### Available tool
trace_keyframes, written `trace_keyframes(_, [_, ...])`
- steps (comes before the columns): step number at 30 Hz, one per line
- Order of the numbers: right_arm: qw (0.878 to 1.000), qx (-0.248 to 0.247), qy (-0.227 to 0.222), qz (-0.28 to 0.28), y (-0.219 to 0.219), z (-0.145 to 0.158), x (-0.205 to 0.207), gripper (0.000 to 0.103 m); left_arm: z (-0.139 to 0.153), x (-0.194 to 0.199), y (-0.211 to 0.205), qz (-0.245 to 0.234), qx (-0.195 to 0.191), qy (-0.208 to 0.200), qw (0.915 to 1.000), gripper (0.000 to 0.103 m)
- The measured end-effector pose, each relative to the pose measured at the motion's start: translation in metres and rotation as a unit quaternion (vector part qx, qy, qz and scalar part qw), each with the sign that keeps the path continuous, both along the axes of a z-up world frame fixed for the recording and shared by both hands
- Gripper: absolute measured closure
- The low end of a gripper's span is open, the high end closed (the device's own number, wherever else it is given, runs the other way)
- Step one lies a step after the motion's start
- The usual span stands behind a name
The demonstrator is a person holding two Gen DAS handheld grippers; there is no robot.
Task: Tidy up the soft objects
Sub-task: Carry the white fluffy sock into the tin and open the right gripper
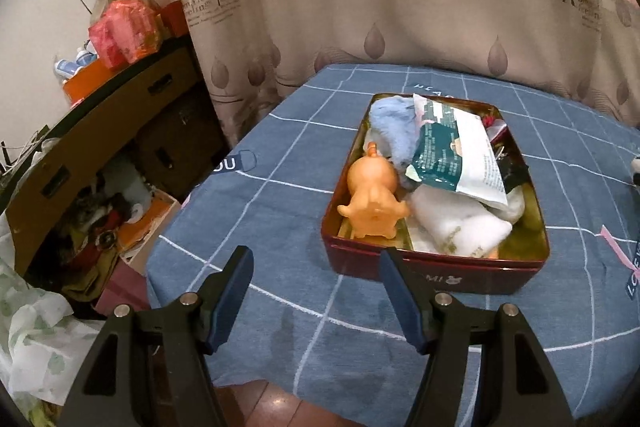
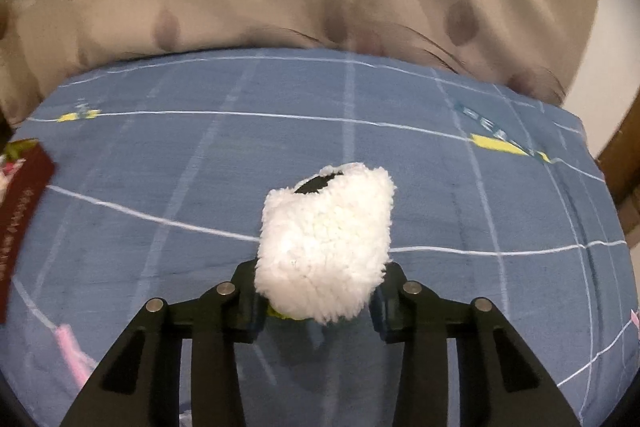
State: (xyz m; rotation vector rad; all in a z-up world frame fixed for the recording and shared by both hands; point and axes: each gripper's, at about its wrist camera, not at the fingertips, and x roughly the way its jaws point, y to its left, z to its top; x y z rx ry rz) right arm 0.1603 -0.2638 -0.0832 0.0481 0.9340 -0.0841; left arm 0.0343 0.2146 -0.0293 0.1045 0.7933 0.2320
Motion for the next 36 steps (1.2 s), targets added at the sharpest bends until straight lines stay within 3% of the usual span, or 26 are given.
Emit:
trace_keyframes(7, [0.994, 0.032, -0.026, 0.100, 0.080, 0.035, -0.013, 0.066, 0.001, 0.002, 0.003, 0.007, -0.007, 0.002, 0.9999, 0.036])
trace_keyframes(19, [0.962, 0.010, -0.043, 0.271, 0.237, 0.068, -0.038, 0.066, 0.001, 0.004, 0.016, 0.027, -0.022, 0.008, 0.9994, 0.036])
trace_keyframes(25, [0.955, -0.025, -0.045, 0.293, 0.279, 0.073, -0.039, 0.065, 0.001, 0.005, 0.017, 0.032, -0.023, 0.009, 0.9992, 0.036])
trace_keyframes(31, [0.948, -0.097, -0.037, 0.302, 0.315, 0.064, -0.033, 0.065, 0.002, 0.006, 0.018, 0.035, -0.019, 0.006, 0.9992, 0.036])
trace_keyframes(36, [0.944, -0.113, -0.030, 0.310, 0.338, 0.054, -0.027, 0.065, 0.002, 0.006, 0.018, 0.038, -0.022, 0.010, 0.9990, 0.036])
